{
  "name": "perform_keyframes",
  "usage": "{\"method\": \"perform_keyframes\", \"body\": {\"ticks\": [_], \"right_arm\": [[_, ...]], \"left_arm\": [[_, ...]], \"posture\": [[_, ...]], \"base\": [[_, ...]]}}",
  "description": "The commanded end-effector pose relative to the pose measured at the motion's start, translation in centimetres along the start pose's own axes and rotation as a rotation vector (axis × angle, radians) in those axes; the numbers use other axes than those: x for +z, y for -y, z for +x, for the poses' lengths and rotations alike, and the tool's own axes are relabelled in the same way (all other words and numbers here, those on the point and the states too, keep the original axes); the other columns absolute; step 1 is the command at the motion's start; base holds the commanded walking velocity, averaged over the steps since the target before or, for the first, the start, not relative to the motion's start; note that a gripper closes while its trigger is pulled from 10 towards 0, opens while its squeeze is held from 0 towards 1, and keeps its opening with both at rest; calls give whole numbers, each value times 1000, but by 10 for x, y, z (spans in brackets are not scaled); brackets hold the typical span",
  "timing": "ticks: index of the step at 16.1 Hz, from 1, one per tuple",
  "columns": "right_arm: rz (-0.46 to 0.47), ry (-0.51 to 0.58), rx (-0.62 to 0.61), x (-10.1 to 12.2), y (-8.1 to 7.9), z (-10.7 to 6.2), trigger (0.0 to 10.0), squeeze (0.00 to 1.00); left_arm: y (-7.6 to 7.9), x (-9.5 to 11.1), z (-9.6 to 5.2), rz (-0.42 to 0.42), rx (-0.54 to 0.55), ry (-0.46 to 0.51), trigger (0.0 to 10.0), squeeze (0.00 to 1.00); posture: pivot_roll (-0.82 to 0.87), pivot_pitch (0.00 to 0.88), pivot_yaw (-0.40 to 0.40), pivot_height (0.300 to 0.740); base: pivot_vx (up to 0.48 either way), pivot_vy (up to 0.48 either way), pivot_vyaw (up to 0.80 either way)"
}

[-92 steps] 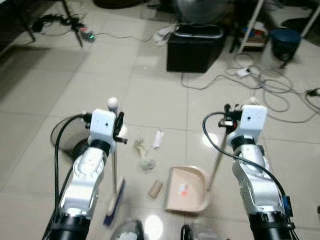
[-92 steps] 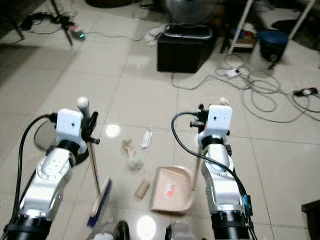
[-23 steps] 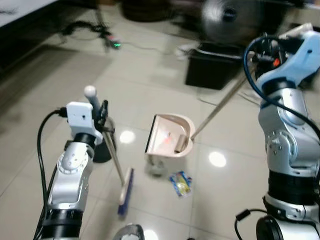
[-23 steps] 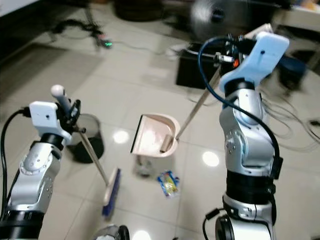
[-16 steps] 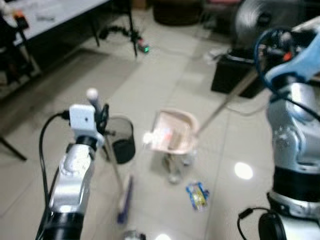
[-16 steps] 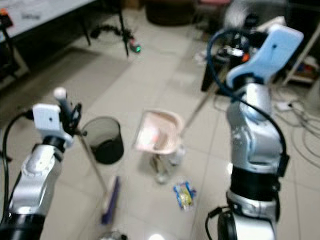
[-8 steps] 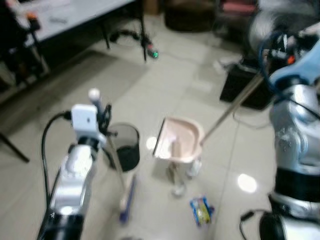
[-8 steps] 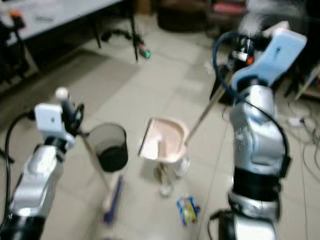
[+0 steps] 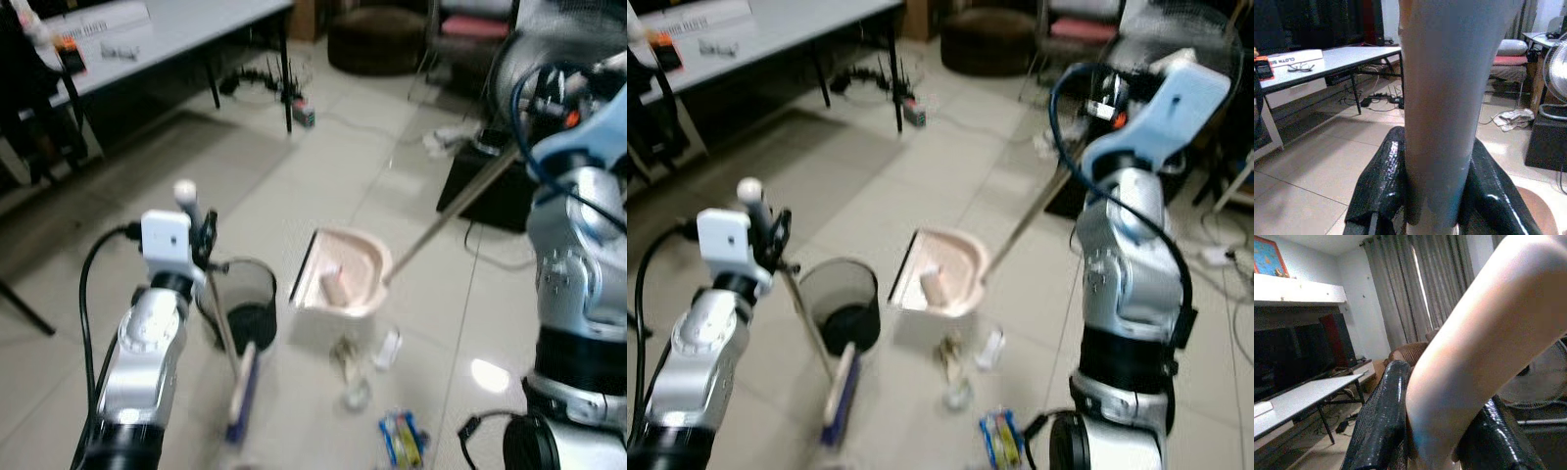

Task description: Sweep floor

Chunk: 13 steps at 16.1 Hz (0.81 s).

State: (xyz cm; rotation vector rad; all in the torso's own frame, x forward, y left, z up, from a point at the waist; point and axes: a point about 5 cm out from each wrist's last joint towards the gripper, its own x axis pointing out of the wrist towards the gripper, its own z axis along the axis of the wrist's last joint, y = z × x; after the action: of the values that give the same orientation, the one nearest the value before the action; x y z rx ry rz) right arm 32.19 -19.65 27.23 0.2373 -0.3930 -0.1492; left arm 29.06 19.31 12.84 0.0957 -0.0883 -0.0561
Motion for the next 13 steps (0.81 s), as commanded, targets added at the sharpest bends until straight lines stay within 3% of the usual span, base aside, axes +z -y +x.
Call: {"method": "perform_keyframes", "body": {"ticks": [1, 13], "right_arm": [[47, 61, 30, 12, -9, 2, 10000, 0], [68, 56, 34, 10, -10, 1, 10000, 0]], "left_arm": [[-6, 9, 1, 27, 13, 29, 10000, 0], [-7, 8, 1, 32, 3, 20, 10000, 0]], "posture": [[-83, 39, 15, 740], [-80, 46, 26, 740]], "base": [[409, 0, 0], [410, 0, 0]]}}
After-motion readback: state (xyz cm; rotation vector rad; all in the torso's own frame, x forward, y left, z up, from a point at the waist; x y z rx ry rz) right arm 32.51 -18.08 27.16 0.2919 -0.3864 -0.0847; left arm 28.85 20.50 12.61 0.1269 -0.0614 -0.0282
